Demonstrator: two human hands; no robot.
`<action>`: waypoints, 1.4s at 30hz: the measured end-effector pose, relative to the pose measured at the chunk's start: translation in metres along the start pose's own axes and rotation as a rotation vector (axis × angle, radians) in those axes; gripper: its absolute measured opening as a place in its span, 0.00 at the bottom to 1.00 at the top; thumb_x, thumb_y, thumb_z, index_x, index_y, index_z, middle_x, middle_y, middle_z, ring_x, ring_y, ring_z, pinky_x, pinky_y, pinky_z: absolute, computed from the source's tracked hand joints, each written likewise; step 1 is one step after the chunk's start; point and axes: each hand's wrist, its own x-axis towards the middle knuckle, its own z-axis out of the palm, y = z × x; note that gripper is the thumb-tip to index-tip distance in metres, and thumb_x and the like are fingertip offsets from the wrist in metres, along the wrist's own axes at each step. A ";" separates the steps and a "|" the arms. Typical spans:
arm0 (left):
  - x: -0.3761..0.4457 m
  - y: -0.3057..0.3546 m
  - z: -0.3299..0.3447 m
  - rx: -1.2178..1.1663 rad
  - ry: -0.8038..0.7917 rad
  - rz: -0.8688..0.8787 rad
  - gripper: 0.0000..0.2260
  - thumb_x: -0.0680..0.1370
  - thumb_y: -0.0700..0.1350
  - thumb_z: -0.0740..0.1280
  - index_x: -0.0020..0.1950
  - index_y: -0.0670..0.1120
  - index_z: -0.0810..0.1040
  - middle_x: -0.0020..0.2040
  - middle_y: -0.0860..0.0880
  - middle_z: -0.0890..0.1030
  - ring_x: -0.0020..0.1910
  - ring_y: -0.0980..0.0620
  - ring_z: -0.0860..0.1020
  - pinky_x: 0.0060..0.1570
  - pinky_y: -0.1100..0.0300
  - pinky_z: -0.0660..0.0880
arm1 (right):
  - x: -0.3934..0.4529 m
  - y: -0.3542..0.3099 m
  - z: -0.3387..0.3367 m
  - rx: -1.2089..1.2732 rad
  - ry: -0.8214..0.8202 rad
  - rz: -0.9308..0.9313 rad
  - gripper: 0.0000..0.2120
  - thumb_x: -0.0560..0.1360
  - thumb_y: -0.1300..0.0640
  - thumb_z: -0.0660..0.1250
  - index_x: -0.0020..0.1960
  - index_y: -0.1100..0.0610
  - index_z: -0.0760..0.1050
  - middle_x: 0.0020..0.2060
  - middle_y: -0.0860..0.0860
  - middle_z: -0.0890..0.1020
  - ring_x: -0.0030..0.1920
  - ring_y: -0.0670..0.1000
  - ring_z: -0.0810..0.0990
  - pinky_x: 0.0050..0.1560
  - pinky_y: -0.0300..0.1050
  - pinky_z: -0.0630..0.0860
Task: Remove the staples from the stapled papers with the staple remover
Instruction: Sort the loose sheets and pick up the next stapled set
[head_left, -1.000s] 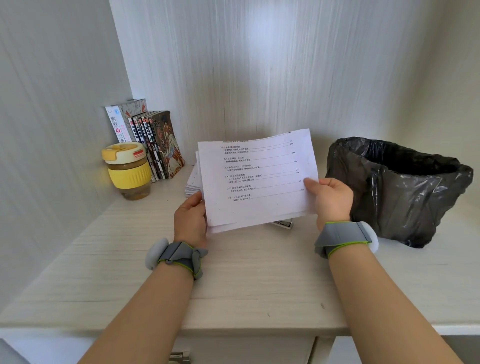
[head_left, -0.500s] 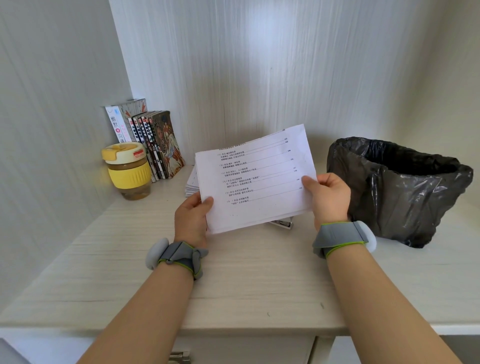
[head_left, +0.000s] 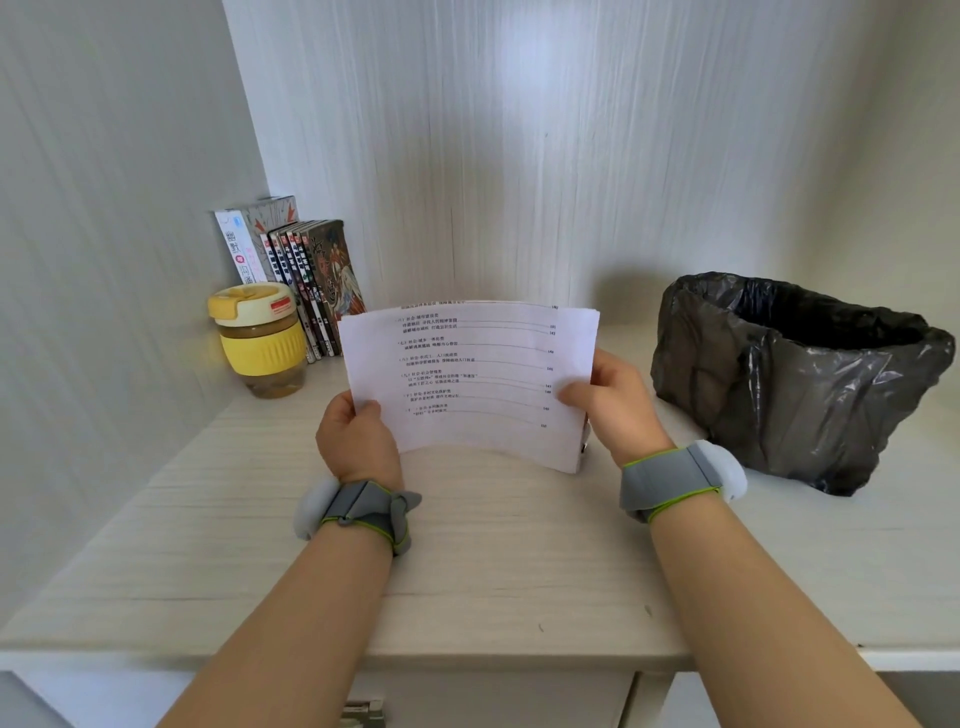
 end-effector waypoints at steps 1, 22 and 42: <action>0.000 0.000 0.000 0.001 0.015 -0.005 0.08 0.73 0.32 0.59 0.41 0.42 0.74 0.32 0.51 0.71 0.31 0.54 0.67 0.29 0.67 0.66 | 0.000 0.001 0.001 -0.013 -0.012 0.004 0.16 0.68 0.77 0.58 0.46 0.60 0.76 0.35 0.49 0.78 0.33 0.44 0.75 0.27 0.29 0.70; -0.002 -0.004 0.002 0.148 -0.034 0.138 0.12 0.80 0.39 0.56 0.54 0.38 0.78 0.44 0.46 0.76 0.43 0.49 0.72 0.36 0.63 0.68 | 0.000 0.008 0.006 0.158 0.031 0.110 0.08 0.74 0.67 0.64 0.49 0.58 0.77 0.47 0.55 0.80 0.39 0.48 0.79 0.44 0.41 0.78; -0.004 -0.001 0.002 0.193 -0.018 0.068 0.11 0.78 0.36 0.58 0.56 0.40 0.77 0.48 0.48 0.76 0.46 0.51 0.73 0.46 0.62 0.68 | 0.002 0.009 0.002 0.200 0.058 0.196 0.08 0.74 0.67 0.63 0.42 0.57 0.78 0.39 0.52 0.82 0.38 0.51 0.80 0.43 0.44 0.78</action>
